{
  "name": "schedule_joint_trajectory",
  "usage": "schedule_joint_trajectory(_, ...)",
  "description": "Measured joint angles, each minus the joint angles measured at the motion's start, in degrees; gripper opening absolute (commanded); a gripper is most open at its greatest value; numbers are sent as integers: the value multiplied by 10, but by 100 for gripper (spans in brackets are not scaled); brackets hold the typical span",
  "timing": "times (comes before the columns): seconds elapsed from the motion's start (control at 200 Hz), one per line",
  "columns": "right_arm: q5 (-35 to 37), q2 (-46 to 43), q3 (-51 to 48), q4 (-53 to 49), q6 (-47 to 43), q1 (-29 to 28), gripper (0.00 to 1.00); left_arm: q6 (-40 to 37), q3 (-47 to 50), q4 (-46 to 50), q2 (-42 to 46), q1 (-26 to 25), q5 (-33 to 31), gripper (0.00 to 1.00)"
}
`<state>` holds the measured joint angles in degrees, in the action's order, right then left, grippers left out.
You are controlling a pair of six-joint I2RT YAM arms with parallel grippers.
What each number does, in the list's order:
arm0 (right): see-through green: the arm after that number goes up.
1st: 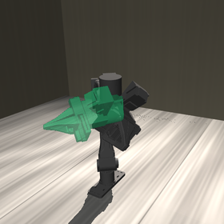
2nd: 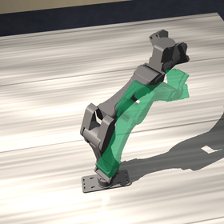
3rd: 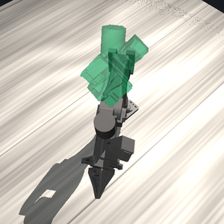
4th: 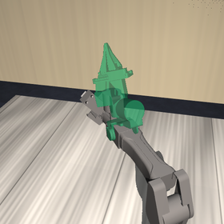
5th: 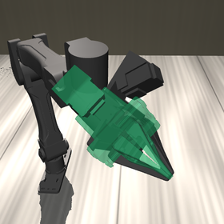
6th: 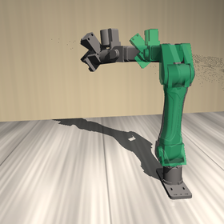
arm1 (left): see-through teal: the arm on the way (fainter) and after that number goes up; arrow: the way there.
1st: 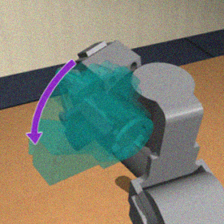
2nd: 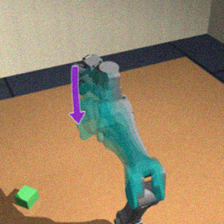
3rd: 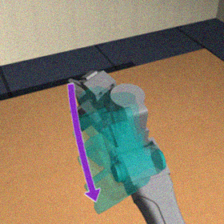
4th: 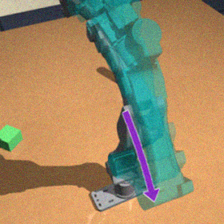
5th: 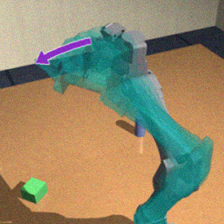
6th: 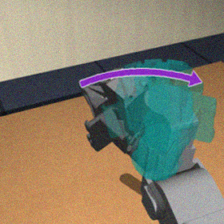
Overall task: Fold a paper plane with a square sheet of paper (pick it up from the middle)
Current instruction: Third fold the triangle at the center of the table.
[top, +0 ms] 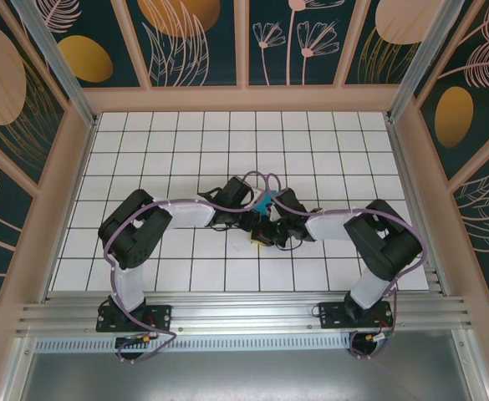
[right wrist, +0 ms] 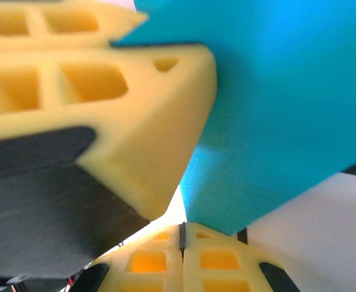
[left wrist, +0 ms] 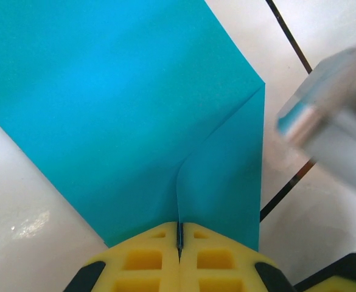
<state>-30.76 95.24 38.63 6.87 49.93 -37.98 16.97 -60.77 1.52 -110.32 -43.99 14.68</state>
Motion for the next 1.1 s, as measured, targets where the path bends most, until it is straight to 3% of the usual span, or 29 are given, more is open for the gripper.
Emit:
schedule_joint_trajectory(0.455,-3,-2,37,-18,-60,117,6,0,-3,1,-1,0,-2,3)
schedule_joint_trajectory(0.796,-19,79,70,7,-76,132,5,0,-10,13,-3,0,-3,7)
schedule_joint_trajectory(0.981,-25,84,70,16,-83,136,5,2,-12,15,-3,0,-7,13)
schedule_joint_trajectory(1.061,-24,84,70,17,-90,136,5,5,-12,17,-1,-1,-11,28)
schedule_joint_trajectory(1.101,-24,84,70,17,-92,136,5,9,-12,19,4,-2,-17,31)
